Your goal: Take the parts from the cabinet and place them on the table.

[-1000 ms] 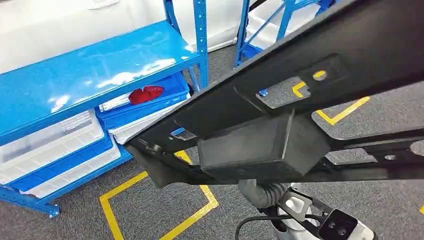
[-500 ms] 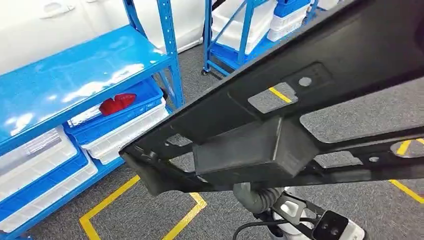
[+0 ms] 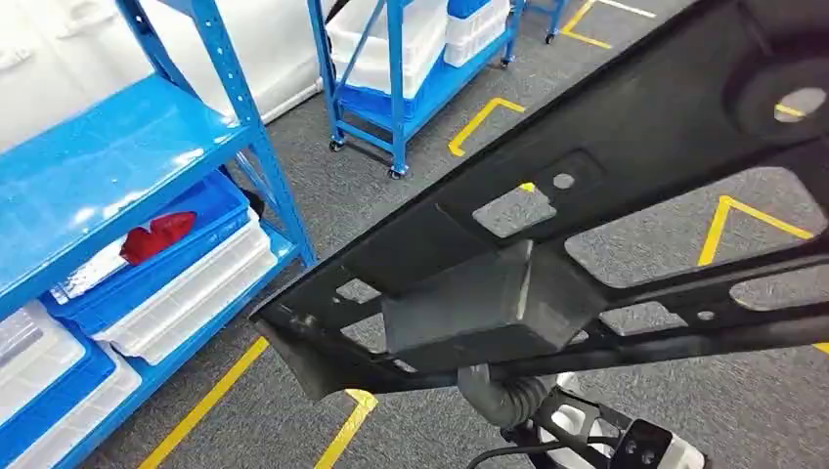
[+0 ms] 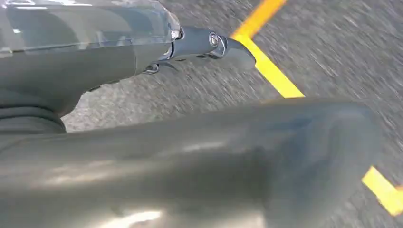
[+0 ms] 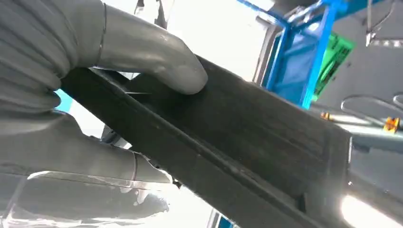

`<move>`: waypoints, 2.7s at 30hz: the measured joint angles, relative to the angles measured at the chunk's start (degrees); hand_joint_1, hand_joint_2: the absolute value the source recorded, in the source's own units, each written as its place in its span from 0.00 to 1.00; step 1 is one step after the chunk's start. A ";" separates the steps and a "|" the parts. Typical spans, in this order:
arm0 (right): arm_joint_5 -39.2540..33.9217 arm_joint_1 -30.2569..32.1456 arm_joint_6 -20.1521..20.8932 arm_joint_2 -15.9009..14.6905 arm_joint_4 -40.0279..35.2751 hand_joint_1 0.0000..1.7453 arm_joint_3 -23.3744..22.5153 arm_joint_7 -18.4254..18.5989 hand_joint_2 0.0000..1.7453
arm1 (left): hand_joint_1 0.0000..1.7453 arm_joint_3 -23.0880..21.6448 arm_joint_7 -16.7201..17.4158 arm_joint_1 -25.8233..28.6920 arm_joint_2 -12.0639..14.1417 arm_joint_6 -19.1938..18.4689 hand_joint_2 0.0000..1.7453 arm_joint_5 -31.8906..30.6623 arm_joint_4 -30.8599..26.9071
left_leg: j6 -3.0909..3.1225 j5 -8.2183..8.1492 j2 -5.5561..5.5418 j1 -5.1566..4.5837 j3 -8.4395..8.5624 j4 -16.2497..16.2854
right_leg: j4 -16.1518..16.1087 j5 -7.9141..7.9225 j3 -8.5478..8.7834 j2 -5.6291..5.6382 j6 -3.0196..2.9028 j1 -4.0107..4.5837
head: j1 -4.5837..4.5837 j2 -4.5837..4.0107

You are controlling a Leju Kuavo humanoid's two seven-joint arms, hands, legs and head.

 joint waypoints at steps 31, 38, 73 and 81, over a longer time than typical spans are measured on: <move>-4.17 0.28 10.49 2.08 0.53 1.00 -6.21 -0.04 1.00 | 0.00 1.27 -1.81 0.16 1.14 3.70 0.00 1.31 0.07 | 0.08 -0.35 0.25 0.03 -0.67 0.93 | 0.07 -0.69 0.33 0.72 0.00 -0.21 | 0.02 0.00; -4.13 0.34 10.95 4.85 1.55 1.00 -6.82 -0.04 1.00 | 0.00 1.97 -0.55 0.73 1.66 4.52 0.00 1.59 0.07 | -0.15 4.59 -2.22 0.18 -2.35 0.52 | 0.48 -1.15 1.15 6.31 0.21 -0.22 | 0.02 -0.02; 1.33 -1.66 6.60 5.12 2.99 1.00 -6.12 -0.02 1.00 | 0.00 2.71 -2.21 -1.02 1.51 -1.77 0.00 -0.61 0.04 | 0.46 4.58 -5.08 0.18 -0.83 -3.44 | 1.28 -1.04 -0.39 8.70 1.60 -0.44 | 0.02 0.00; 1.90 -1.28 5.86 3.21 4.66 1.00 -5.70 -0.02 1.00 | 0.00 2.71 -2.16 -0.39 0.59 -2.25 0.00 -0.63 0.04 | 2.37 4.75 0.76 -0.02 -0.24 -4.44 | 18.48 -7.78 -9.32 1.71 2.95 -0.66 | 0.04 0.00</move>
